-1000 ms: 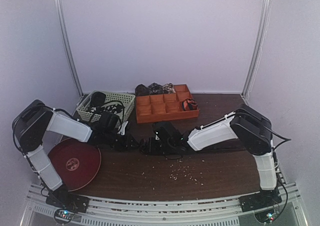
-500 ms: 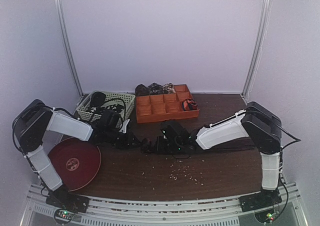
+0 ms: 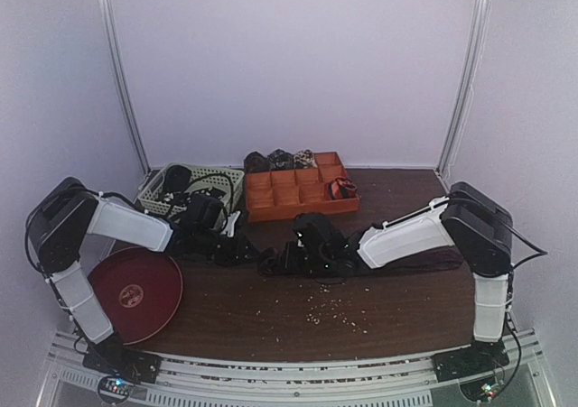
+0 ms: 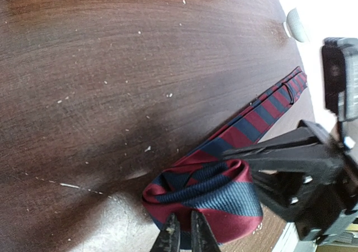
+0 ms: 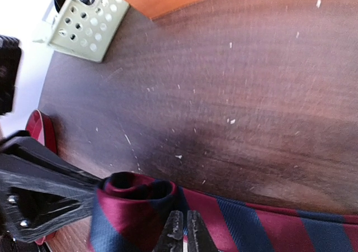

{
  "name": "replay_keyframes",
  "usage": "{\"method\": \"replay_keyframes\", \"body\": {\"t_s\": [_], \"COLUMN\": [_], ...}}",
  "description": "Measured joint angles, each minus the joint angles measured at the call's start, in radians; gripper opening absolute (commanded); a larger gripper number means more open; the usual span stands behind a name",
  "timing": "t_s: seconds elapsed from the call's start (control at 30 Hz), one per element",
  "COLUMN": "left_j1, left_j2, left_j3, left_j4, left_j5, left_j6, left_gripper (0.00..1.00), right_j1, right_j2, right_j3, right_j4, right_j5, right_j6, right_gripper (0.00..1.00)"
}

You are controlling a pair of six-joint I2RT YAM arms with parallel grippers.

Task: Roll the ties
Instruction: Roll the tie at the center of the board.

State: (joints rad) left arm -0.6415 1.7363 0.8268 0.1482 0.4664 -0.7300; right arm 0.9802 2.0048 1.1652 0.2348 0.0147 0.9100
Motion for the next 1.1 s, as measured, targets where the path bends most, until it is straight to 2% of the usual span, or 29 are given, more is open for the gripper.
{"method": "replay_keyframes", "body": {"t_s": [0.57,0.9,1.1], "left_j1": [0.000,0.000,-0.002], "left_j2": [0.000,0.010,0.013], "left_j3": [0.000,0.000,0.005], "left_j4": [-0.028,-0.041,-0.049], "left_j5": [-0.040,-0.039,-0.039], "left_j6": [0.016,0.029,0.040], "left_gripper": [0.12,0.13,0.13], "right_j1": [0.008,0.006,0.006], "right_j2": [0.117,0.134,0.127], "right_j3": [0.039,0.039,0.039], "right_j4": [0.204,0.173,0.139], "right_j5": [-0.134,-0.113,-0.083], "right_j6": [0.087,0.086,0.072], "right_gripper": [0.03,0.03,0.06]}}
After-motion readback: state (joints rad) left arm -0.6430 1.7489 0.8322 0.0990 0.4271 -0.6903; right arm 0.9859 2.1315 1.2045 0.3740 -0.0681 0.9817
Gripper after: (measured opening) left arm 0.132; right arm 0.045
